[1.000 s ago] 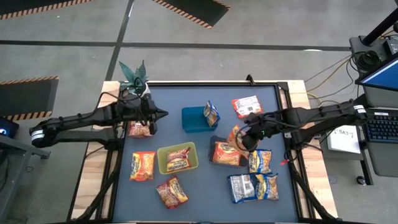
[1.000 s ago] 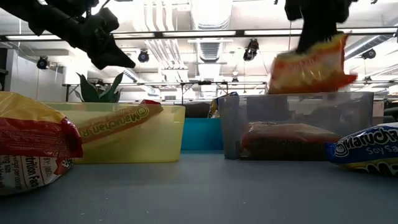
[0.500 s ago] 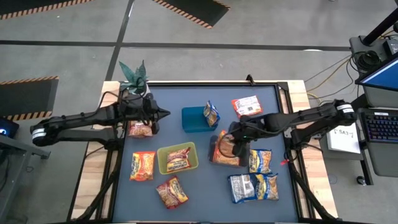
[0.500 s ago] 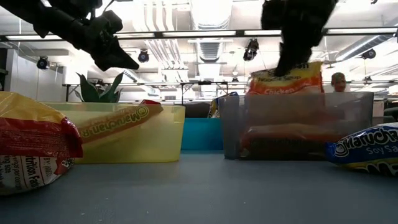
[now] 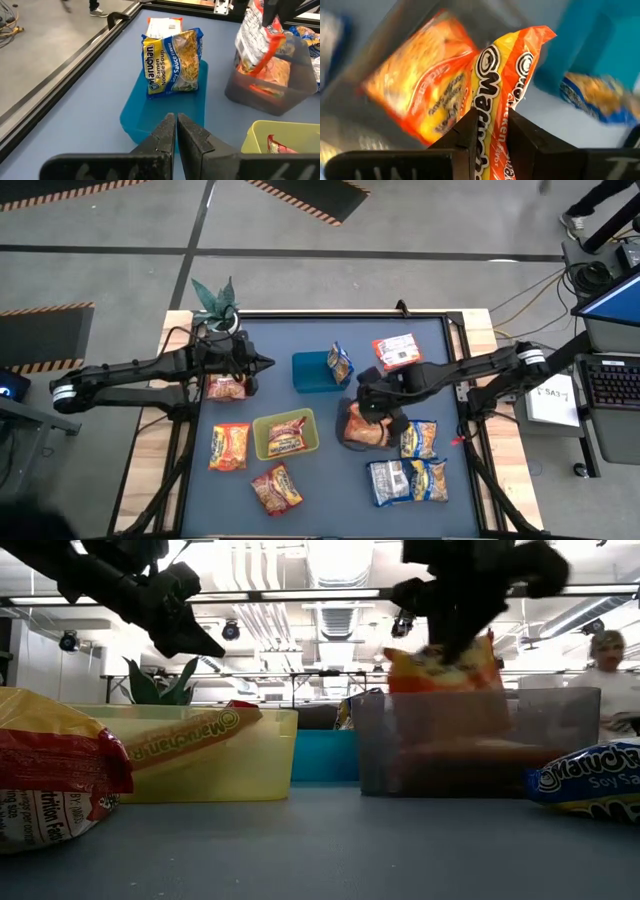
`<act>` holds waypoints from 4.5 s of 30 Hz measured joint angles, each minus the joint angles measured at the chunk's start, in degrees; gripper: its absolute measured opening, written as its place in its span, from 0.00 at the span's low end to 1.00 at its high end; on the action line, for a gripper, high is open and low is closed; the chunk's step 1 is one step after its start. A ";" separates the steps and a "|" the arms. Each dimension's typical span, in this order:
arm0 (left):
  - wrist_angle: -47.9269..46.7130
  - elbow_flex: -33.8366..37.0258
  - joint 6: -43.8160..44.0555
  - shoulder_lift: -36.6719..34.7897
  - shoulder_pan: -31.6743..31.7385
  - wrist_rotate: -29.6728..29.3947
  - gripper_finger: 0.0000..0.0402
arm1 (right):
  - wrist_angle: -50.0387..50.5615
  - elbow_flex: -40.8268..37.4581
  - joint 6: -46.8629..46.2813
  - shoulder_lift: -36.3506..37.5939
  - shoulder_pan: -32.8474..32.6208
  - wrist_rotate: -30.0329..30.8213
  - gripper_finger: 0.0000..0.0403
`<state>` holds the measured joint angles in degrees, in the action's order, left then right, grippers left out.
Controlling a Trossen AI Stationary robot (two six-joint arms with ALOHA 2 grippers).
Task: Sort Maruchan noodles
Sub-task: Put the orange noodle pack into the black bin, then put the red noodle pack into the yellow bin
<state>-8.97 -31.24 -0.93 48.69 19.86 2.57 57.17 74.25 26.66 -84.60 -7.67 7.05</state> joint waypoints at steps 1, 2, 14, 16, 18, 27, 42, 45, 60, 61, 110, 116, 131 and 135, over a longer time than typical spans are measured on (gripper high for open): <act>0.02 0.00 -0.02 0.00 0.00 0.00 0.00 | 1.79 0.67 4.36 -0.76 -0.06 0.05 0.18; 0.02 0.00 -0.02 0.00 0.00 0.00 0.00 | 2.70 1.08 7.45 -1.31 -0.06 0.11 0.18; 0.02 0.00 -0.46 0.00 0.00 0.00 0.00 | 3.24 6.06 29.78 -3.47 -0.22 -8.96 0.18; 0.02 0.00 -0.90 0.00 0.00 0.00 0.00 | 2.80 5.93 32.17 -3.47 -0.41 -9.60 0.18; 0.02 0.00 -1.22 0.00 0.00 -0.02 0.00 | 2.42 5.91 33.75 -3.47 -0.34 -9.78 0.18; 0.02 0.00 -1.33 0.00 0.00 -0.02 0.00 | -4.70 5.71 44.51 -4.62 -0.32 -10.49 0.18; 1.85 0.00 -1.33 0.00 -0.02 -0.04 0.00 | -8.15 6.00 52.91 -11.12 -0.32 -10.03 0.18; 2.93 0.00 -1.33 0.00 -0.02 -0.04 0.00 | -8.64 6.01 52.15 -11.16 -0.32 -9.99 0.18; 5.31 0.00 -1.31 0.00 -0.02 -0.04 0.00 | -13.35 5.99 37.36 -10.34 -0.19 -9.86 0.34; 5.49 0.00 -1.22 0.00 -0.02 -0.04 0.00 | -13.34 5.99 37.02 -10.23 -0.19 -9.41 0.36; 6.47 0.00 -1.33 2.58 -0.02 0.00 0.00 | -15.68 4.43 25.59 -9.24 1.54 -1.07 0.02; 6.54 0.00 -1.55 2.59 -0.01 0.00 0.00 | -14.64 5.09 23.04 -8.53 1.54 -0.95 0.02; 6.95 0.00 -1.55 2.58 -0.01 0.00 0.00 | -13.79 5.18 13.54 -4.74 -0.23 3.67 0.02; 6.95 0.00 -1.53 2.58 -0.02 -0.01 0.00 | -13.86 5.18 8.54 -4.26 -0.72 4.70 0.02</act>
<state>-2.02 -31.24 -2.47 51.27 19.84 2.56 43.31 79.44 35.20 -88.86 -8.39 11.75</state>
